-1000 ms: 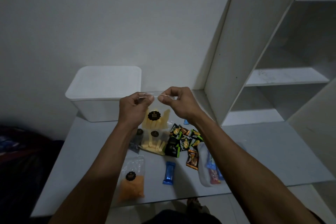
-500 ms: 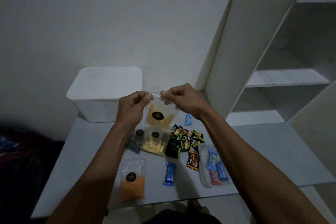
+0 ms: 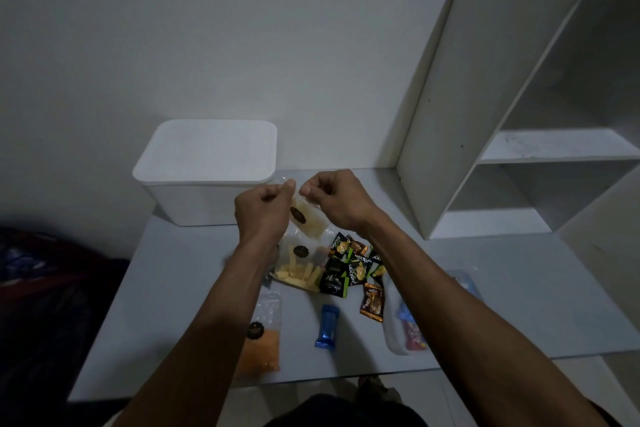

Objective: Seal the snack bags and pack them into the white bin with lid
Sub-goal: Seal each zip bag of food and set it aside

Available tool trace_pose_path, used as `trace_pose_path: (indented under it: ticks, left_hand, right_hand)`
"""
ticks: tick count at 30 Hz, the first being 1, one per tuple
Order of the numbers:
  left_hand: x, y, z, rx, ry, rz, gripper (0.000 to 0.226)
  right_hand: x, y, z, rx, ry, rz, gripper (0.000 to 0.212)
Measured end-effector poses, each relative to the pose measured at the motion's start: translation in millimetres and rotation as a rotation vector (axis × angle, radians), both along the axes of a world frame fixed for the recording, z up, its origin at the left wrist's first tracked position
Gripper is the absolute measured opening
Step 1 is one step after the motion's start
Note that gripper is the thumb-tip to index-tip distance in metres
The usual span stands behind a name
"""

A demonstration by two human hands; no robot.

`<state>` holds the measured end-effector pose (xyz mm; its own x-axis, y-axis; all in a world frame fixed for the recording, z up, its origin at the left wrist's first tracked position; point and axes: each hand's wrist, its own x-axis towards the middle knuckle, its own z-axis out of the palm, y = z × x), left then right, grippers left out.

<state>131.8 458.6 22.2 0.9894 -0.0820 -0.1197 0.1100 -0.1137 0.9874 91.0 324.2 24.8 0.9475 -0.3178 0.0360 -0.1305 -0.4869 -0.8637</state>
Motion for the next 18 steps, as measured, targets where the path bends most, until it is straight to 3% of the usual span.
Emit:
trace_pose_path:
  ticks: [6,18]
  left_hand:
    - [-2.6,-3.5,5.7,-0.044,0.044,0.012,0.019]
    - [-4.3,-5.9,2.6,0.056,0.124,-0.034,0.017]
  right_hand:
    - [-0.6,1.4,-1.9,0.071,-0.008,-0.037,0.013]
    - [-5.3,3.2,-12.4,-0.028,-0.013,-0.028,0.014]
